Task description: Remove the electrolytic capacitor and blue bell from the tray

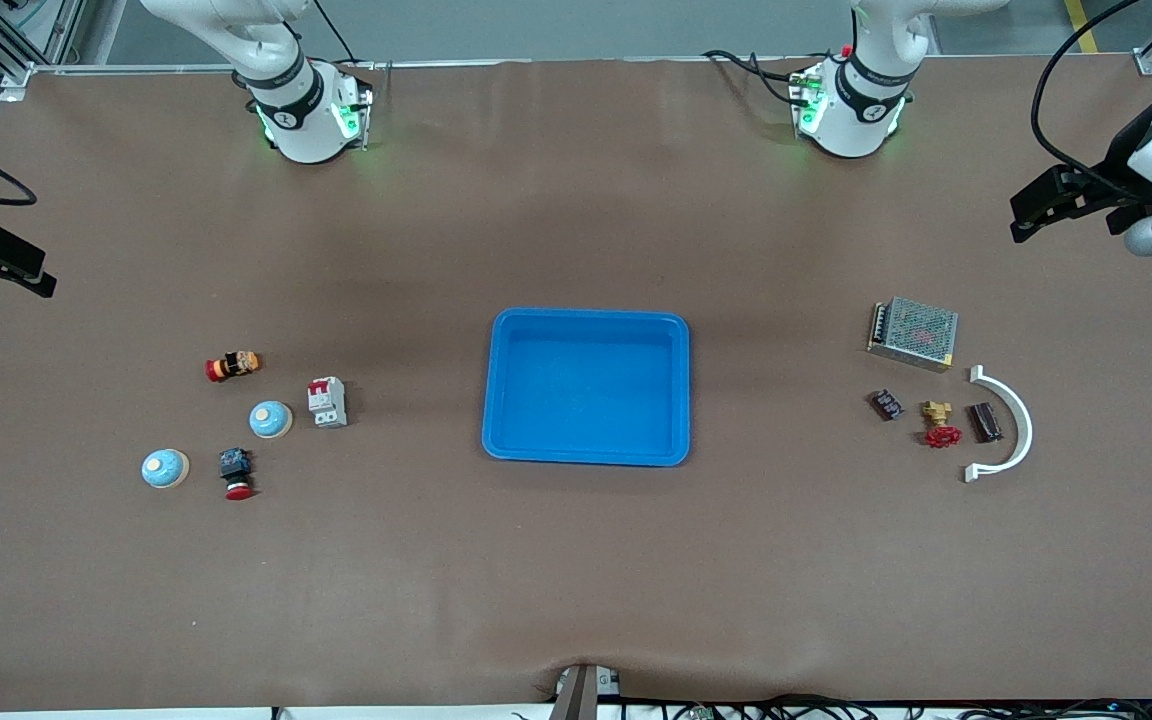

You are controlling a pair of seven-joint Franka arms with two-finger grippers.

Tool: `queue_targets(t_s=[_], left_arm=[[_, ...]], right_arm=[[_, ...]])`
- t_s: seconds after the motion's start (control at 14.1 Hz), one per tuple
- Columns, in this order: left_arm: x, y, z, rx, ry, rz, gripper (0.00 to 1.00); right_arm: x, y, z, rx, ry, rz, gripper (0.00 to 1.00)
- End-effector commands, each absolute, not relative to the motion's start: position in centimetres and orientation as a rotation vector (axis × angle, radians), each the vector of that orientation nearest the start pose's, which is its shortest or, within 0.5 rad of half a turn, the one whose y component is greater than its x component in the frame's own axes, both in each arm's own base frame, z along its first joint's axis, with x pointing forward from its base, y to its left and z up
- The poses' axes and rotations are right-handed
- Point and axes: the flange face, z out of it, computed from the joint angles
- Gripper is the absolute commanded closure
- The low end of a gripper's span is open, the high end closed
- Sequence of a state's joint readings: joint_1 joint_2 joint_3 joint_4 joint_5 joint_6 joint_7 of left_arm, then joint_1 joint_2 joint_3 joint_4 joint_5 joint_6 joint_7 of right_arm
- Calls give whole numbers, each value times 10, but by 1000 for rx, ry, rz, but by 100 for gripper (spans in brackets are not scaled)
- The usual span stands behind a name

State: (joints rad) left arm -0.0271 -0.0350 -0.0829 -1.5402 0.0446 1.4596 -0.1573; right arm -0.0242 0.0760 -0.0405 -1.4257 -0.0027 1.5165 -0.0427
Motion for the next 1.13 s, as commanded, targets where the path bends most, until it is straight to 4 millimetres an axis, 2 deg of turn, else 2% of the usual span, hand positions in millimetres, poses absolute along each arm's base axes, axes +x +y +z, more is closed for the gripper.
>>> queue_targets(t_s=[0.0,0.28,0.64,1.06], left_arm=[[520,-54,650,-3106,-49,59,0],[526,-58,644,-3108,-36,30,0],[534,-56,647,-3111,-43,11,0],[534,-55,649,-3110,-43,6,0]], right_arm=[[573,-41,649,-3151,53,-36,0],[571,-56,665,-3151,99,-84,0],[572,-56,664,-3151,104,-86,0],[572,-55,663,-3148,101,-86,0]])
